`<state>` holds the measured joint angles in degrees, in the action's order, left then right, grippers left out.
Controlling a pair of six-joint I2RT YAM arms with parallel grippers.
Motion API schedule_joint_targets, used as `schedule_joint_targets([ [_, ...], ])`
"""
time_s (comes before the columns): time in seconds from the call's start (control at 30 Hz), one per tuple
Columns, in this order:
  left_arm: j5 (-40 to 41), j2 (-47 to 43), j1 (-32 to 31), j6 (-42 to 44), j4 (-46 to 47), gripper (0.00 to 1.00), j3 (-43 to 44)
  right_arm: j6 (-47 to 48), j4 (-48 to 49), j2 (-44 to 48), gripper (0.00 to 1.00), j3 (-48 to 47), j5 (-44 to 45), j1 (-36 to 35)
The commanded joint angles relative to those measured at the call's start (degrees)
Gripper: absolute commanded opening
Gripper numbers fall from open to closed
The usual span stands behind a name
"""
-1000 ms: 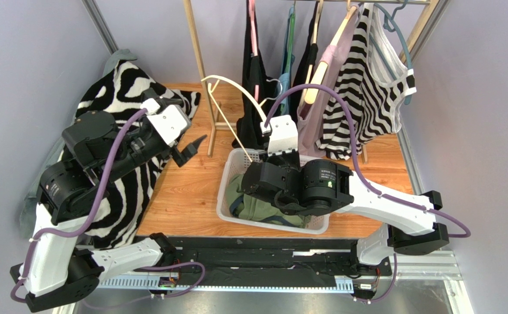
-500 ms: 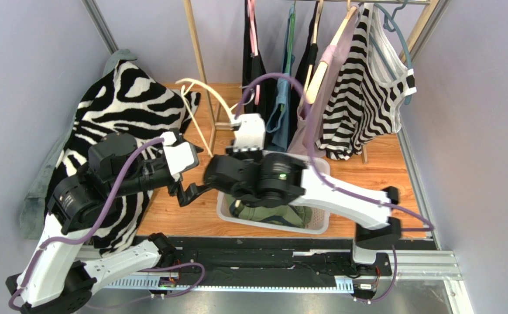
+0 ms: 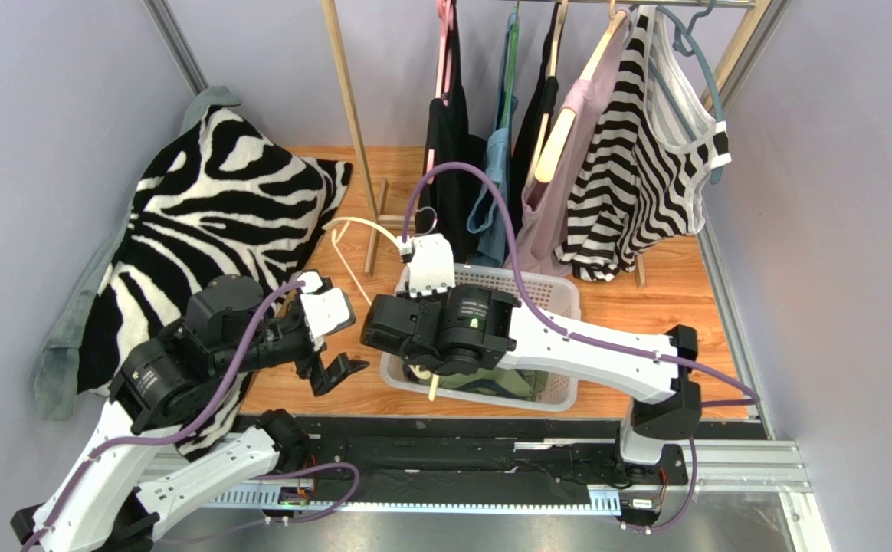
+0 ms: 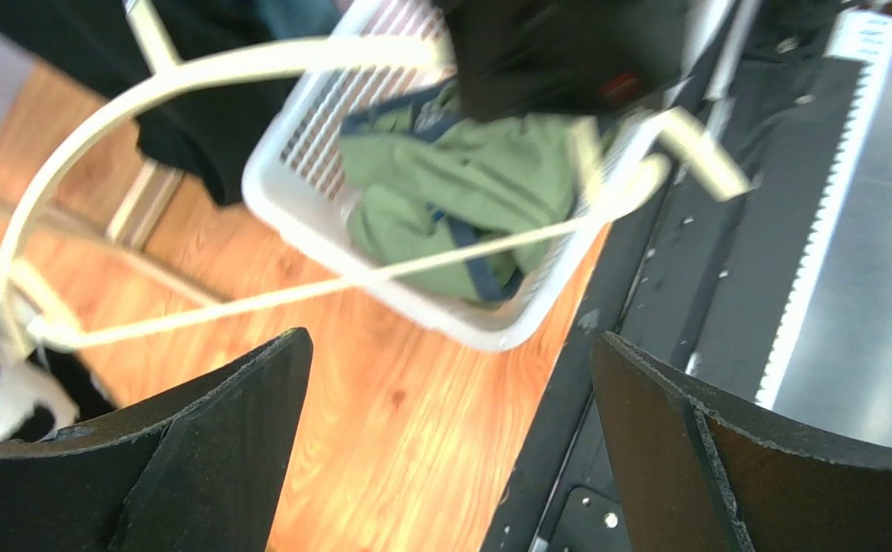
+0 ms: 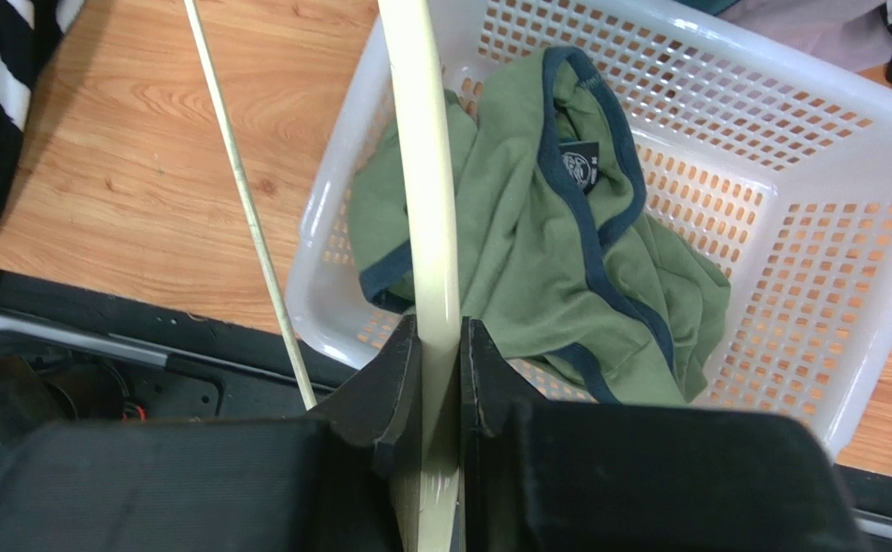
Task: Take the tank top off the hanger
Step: Place the hanger at the clothesline.
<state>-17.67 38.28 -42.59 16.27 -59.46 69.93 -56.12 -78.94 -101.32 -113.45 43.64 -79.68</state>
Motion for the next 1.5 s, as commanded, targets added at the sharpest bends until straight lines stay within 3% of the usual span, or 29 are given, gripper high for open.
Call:
schedule_joint_targets([
  [0.0,6.07,-0.4,0.58,-1.86,3.3,0.99,0.29,-3.1,-1.65,5.77,0.0,5.85,-0.84,0.23],
  [0.2,3.18,0.74,0.84,-2.73,3.39,0.99,0.47,-7.25,-1.23,13.15,0.0,20.27,-2.59,0.23],
  [0.4,2.37,1.97,1.28,-2.48,3.83,0.99,0.03,0.46,19.58,17.38,0.0,31.34,-8.74,0.05],
  [0.43,3.51,2.06,1.28,-2.21,3.91,0.99,0.38,3.44,24.66,16.69,0.0,31.62,-9.27,0.14],
  [0.7,5.37,1.8,1.54,0.34,3.12,0.99,5.21,17.09,35.43,15.01,0.0,28.02,-11.46,1.8],
  [0.9,3.79,2.15,2.07,0.08,3.39,0.99,7.85,22.1,42.96,20.19,0.0,31.88,-22.69,8.74],
  [1.1,1.5,2.5,3.12,-0.63,3.3,0.99,9.52,26.04,56.05,24.94,0.0,39.79,-42.73,17.35],
  [1.13,1.33,2.59,3.3,-0.63,3.39,0.99,9.78,27.45,56.87,24.59,0.0,39.54,-46.24,17.63],
  [1.3,0.62,3.11,4.18,-0.72,3.3,0.99,11.54,35.54,52.5,19.41,0.0,27.88,-45.84,19.47],
  [1.4,0.44,3.38,4.62,-0.63,3.12,0.99,12.59,39.93,47.51,15.46,0.0,21.19,-43.64,20.09],
  [1.47,0.44,3.46,4.71,-0.45,2.95,0.99,12.95,42.14,43.28,11.43,0.0,13.02,-37.68,20.09],
])
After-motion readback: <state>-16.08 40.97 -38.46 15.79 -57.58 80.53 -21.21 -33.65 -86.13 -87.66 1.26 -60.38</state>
